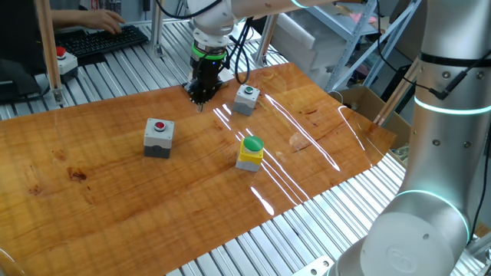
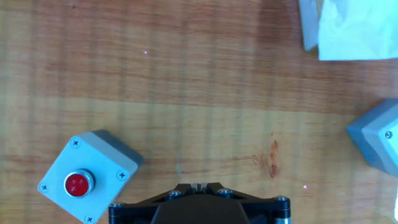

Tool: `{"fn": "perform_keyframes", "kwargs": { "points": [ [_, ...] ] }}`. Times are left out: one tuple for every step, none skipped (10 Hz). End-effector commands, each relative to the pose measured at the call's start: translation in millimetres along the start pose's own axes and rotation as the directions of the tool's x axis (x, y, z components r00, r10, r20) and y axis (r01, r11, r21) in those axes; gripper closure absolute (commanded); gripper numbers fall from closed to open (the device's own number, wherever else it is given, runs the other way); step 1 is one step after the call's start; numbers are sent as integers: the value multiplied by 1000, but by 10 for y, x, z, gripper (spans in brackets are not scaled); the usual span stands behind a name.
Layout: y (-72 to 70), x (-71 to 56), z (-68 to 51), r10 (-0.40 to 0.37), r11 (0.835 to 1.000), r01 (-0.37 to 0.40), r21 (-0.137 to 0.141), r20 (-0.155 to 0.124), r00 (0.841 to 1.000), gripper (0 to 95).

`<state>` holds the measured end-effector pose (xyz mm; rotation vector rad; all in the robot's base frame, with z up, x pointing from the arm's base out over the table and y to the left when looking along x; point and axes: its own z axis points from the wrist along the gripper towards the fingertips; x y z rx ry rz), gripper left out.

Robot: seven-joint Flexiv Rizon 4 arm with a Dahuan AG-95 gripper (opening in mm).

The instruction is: Press three buttons from left to right in sequence

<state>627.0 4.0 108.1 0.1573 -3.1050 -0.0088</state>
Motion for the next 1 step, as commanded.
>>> {"fn": "perform_keyframes", "kwargs": {
  "points": [
    [-3,12,-9,5,1000,-5,3,-11,1000,950]
  ]
}}
